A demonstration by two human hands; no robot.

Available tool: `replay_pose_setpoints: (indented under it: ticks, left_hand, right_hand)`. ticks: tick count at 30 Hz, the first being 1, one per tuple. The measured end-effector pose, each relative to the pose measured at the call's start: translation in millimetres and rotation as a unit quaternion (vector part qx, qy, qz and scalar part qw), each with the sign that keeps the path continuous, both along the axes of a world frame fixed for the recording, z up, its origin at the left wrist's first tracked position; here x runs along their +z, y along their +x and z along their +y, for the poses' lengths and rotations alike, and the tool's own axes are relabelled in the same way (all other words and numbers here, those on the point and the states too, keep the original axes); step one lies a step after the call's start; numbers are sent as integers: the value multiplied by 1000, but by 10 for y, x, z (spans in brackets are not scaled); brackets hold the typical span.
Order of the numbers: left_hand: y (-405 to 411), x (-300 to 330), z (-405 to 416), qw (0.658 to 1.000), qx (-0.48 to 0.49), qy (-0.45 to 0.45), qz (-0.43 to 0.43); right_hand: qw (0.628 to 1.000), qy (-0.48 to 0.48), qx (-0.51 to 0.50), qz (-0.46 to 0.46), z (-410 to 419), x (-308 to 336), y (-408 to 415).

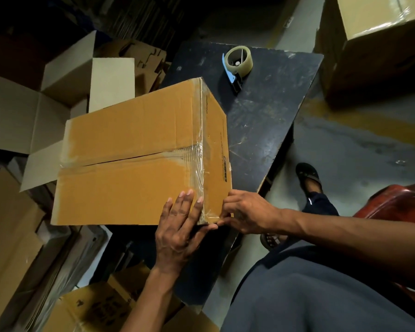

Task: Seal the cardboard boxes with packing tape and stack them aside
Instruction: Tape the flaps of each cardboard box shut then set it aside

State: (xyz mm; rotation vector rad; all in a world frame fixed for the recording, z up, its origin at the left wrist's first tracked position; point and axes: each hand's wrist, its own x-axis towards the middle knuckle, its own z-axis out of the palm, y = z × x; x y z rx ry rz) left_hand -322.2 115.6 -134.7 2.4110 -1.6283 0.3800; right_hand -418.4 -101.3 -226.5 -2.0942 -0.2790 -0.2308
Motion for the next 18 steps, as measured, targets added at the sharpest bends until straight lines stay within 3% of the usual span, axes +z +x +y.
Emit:
replay_pose_setpoints:
  ticks: [5, 8, 11, 18]
  left_hand:
    - [-80, -18, -41, 999, 42, -14, 6]
    - [-107, -22, -80, 998, 57, -27, 8]
    - [-124, -43, -114, 997, 62, -36, 0]
    - [-168, -58, -166, 999, 24, -18, -44]
  right_hand:
    - [999, -12, 5, 30, -44, 49, 108]
    - [991, 69, -13, 113, -96, 87, 183]
    - [959, 161, -67, 224, -172, 69, 289]
    - [934, 206, -62, 285, -99, -49, 340]
